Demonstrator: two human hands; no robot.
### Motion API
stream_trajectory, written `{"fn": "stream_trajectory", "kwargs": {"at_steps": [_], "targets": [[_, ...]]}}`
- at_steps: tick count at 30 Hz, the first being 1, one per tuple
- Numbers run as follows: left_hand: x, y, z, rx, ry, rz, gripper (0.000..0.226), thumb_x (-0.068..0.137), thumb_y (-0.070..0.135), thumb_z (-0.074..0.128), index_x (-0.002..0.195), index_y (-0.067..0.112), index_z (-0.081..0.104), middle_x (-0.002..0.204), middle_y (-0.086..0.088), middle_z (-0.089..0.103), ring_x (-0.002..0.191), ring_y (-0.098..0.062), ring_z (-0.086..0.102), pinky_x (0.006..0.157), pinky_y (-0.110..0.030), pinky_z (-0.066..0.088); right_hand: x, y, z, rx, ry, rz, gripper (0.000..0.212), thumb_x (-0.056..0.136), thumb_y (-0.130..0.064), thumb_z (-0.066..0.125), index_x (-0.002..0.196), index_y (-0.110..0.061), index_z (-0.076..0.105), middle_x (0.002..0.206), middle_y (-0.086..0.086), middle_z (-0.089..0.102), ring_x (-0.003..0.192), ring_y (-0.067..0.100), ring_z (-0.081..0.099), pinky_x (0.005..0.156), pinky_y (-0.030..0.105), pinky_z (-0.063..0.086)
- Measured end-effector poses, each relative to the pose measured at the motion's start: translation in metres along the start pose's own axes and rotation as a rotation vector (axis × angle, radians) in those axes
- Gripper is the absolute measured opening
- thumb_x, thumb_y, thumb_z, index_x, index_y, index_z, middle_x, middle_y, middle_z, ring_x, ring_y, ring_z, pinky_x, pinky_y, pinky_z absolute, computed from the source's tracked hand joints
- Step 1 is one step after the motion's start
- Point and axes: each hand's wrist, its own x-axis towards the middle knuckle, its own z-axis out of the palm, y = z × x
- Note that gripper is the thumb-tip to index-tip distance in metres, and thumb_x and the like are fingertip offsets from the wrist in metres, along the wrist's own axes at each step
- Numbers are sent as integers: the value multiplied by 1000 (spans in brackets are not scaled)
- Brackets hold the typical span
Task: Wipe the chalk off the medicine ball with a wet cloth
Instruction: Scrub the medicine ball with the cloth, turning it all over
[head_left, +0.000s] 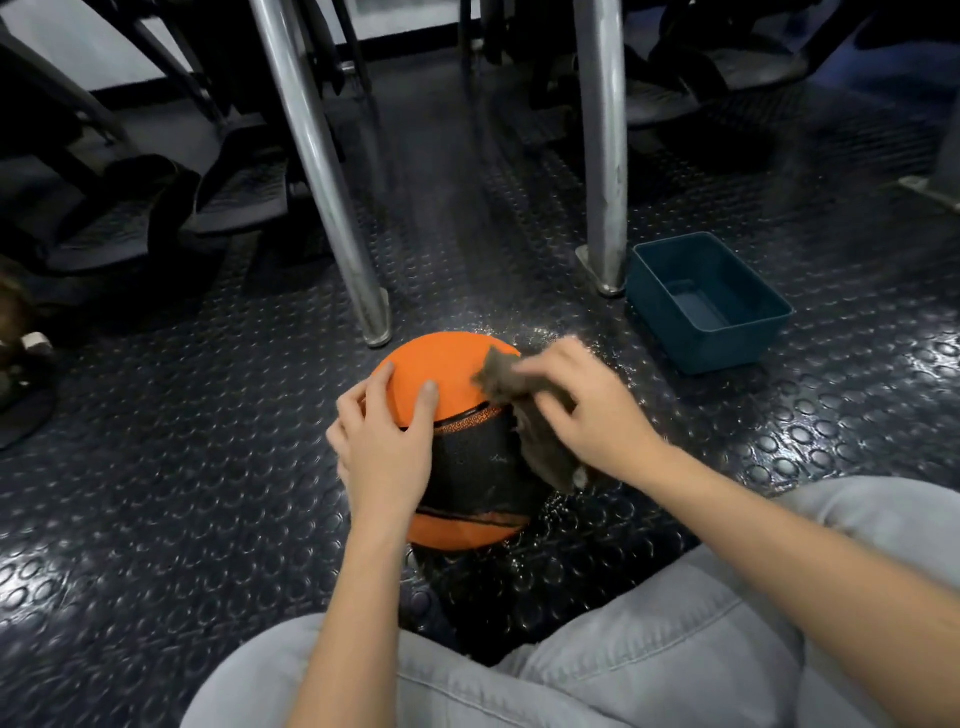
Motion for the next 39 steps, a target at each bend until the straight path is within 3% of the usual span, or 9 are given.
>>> {"fn": "stream_trajectory", "kwargs": {"at_steps": [5,11,17,20,25,28,32,35,39], "targets": [[-4,4,2,128,12,24,62,90,62,39,142,31,33,137,3,30,128,-23,23,102,-51,28,9,35,0,-165,-13,453,24,90,-6,51,111,-15,60,108,4,52,101,28,56,85,39,45],[-13,8,2,322,139,82,64,84,66,43,127,18,45,120,-6,38,112,-29,36,75,-40,35,-6,-5,4,-5,12,98,26,89,-7,50,111,-13,61,104,1,51,92,17,55,81,30,46],[-12,10,-11,399,145,160,52,79,68,51,99,21,57,105,4,45,108,-21,50,107,-49,20,6,38,2,-94,-33,616,26,91,-5,51,112,-15,61,113,9,53,108,28,54,91,30,38],[-5,18,-4,272,141,292,42,79,61,58,104,28,61,121,6,46,123,-19,41,113,-51,4,3,30,7,-72,-7,557,26,90,-5,52,110,-18,61,108,3,52,106,22,53,90,29,39],[13,23,8,375,-169,213,60,84,72,39,139,47,36,151,16,28,142,-16,19,115,-50,14,15,-13,-18,289,317,228,34,84,3,59,100,-27,62,101,-3,62,99,5,57,87,15,41],[17,16,5,310,-115,171,55,84,70,42,134,48,43,147,17,35,139,-16,25,112,-50,20,5,-18,-9,179,88,57,31,85,-2,54,109,-20,64,100,-4,57,97,5,54,90,20,41],[16,11,1,248,-79,153,51,84,67,45,131,48,46,143,17,38,135,-17,30,110,-48,24,10,19,-4,-106,-222,411,29,93,-9,51,116,-22,62,100,0,46,103,20,51,94,32,40],[14,3,-5,193,-79,172,47,84,65,49,128,48,48,140,19,40,132,-15,33,107,-46,26,18,23,-13,-173,-88,472,32,90,-9,57,121,-19,60,104,0,46,108,22,52,87,18,33],[16,-9,-15,118,-115,194,57,72,76,48,123,50,51,133,23,43,128,-11,36,105,-45,31,17,-15,-4,118,86,71,29,82,-4,61,108,-14,65,102,6,60,98,9,53,87,14,38]]}}
